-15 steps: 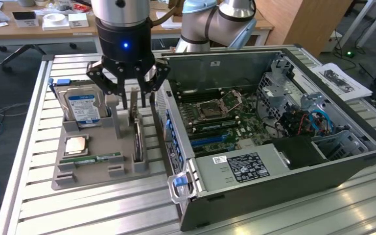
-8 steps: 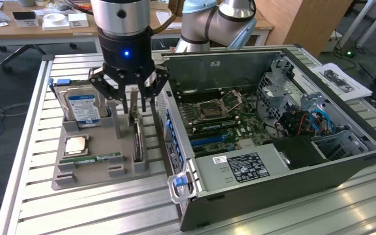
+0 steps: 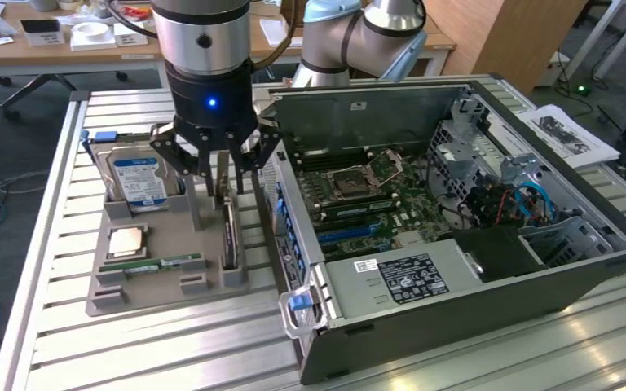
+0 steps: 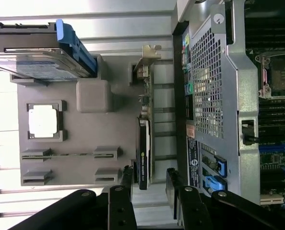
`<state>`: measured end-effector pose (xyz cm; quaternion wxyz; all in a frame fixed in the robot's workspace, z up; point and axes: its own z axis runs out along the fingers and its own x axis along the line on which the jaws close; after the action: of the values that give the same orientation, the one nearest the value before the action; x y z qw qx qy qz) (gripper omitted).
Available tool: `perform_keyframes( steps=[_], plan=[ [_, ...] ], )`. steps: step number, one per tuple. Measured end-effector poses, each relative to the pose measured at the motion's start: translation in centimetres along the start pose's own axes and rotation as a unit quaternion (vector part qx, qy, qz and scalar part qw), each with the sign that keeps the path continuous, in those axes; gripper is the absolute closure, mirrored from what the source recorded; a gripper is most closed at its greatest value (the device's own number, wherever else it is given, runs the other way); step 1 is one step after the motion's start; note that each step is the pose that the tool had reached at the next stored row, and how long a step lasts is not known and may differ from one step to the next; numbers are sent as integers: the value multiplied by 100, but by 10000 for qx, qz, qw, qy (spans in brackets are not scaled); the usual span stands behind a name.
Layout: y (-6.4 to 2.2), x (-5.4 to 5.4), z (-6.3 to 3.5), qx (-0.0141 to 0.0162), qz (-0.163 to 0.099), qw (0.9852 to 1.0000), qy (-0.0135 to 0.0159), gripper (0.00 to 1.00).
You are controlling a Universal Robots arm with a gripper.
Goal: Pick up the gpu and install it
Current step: 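Pick up the gpu and move the gpu toward the slot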
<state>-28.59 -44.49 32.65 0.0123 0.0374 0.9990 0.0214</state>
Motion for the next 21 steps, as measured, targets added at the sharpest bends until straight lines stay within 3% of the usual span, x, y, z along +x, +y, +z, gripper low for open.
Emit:
perform_keyframes(
  steps=[11, 15, 21],
  plan=[
    [0, 0, 1, -1, 0, 10000, 0, 58],
    [0, 0, 7, -23, 1, 10000, 1, 58],
    [-2, 1, 79, -23, 0, 10000, 2, 58]
  ],
)
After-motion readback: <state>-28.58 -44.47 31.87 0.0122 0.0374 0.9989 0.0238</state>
